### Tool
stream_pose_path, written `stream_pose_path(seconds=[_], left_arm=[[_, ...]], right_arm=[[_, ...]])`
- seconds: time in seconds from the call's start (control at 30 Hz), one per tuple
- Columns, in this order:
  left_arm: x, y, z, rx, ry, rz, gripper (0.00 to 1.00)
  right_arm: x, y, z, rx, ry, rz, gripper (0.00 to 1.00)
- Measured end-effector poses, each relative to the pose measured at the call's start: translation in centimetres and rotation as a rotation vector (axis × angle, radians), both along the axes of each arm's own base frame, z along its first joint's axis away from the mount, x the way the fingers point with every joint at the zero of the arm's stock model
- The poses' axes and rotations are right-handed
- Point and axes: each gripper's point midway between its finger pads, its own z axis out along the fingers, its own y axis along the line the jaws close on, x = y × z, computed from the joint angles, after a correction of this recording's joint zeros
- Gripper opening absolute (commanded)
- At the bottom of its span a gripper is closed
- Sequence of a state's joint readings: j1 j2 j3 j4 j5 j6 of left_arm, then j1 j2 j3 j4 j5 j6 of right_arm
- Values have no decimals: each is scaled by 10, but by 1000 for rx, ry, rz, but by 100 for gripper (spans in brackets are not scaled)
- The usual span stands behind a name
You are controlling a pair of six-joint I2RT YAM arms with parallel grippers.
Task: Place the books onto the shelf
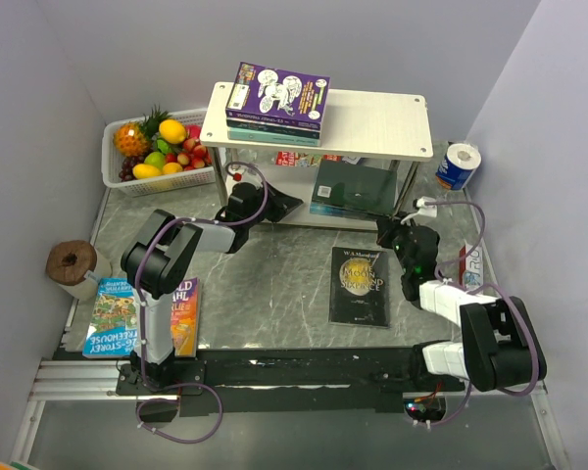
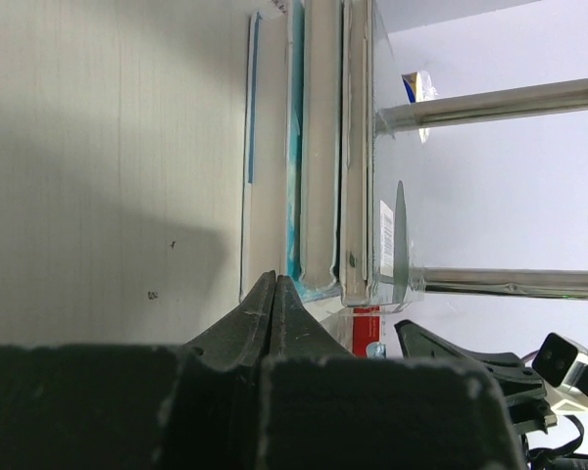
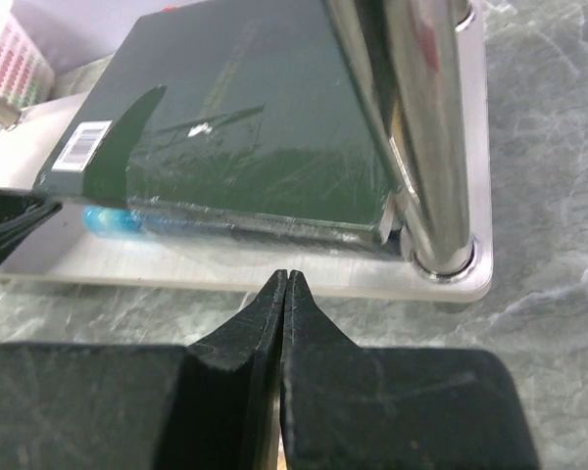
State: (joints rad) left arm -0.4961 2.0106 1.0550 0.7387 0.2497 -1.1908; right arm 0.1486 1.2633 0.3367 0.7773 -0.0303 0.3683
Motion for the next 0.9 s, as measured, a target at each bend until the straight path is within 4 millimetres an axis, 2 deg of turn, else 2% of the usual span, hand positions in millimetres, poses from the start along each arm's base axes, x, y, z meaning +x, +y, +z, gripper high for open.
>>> stream_pose_path(seconds=[0.37, 0.9], left_arm=[[1, 2, 0, -2, -2, 4, 1], [0, 1, 1, -6, -2, -8, 1]], right_arm=[[14, -5, 3, -21, 6, -41, 0], [26, 3, 2, -35, 31, -42, 0]])
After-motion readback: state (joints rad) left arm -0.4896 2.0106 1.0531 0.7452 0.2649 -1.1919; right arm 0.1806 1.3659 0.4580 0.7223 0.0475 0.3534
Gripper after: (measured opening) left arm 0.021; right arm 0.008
